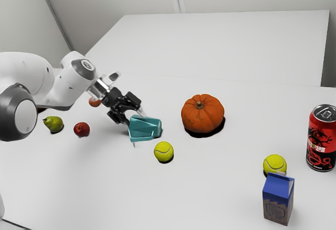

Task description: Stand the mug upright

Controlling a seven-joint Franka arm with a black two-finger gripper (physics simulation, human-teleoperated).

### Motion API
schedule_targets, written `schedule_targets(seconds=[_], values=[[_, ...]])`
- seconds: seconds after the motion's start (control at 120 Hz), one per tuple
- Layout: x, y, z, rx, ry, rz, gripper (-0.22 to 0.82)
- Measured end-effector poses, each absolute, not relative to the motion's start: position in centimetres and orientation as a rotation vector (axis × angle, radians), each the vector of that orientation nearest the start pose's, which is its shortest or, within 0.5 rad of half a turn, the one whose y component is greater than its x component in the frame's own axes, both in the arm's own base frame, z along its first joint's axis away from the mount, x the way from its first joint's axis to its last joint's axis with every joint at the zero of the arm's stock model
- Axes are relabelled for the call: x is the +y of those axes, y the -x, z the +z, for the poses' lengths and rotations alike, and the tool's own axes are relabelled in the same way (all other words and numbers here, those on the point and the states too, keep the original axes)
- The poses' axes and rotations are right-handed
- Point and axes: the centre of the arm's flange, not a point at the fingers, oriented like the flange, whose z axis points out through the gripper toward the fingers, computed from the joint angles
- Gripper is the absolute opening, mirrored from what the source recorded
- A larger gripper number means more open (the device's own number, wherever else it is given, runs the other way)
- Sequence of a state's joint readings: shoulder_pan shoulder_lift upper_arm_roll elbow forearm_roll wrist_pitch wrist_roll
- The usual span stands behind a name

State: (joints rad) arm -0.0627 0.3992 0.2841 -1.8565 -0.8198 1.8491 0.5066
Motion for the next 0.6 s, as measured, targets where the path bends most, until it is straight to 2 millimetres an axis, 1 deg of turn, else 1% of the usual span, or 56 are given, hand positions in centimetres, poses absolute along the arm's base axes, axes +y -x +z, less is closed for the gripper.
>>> schedule_targets(seconds=[0.142,0.233,0.292,0.4,0.475,0.6], values=[[5.6,-60.5,30.6,0.131,-2.408,-0.123,0.42],[5.3,-60.5,31.5,0.135,-2.399,-0.11,0.31],[4.8,-60.6,32.4,0.129,-2.394,-0.099,0.25],[3.7,-60.8,33.2,0.12,-2.388,-0.094,0.14],[2.9,-60.9,33.3,0.118,-2.384,-0.102,0.07],[2.7,-60.9,33.0,0.136,-2.384,-0.115,-0.06]])
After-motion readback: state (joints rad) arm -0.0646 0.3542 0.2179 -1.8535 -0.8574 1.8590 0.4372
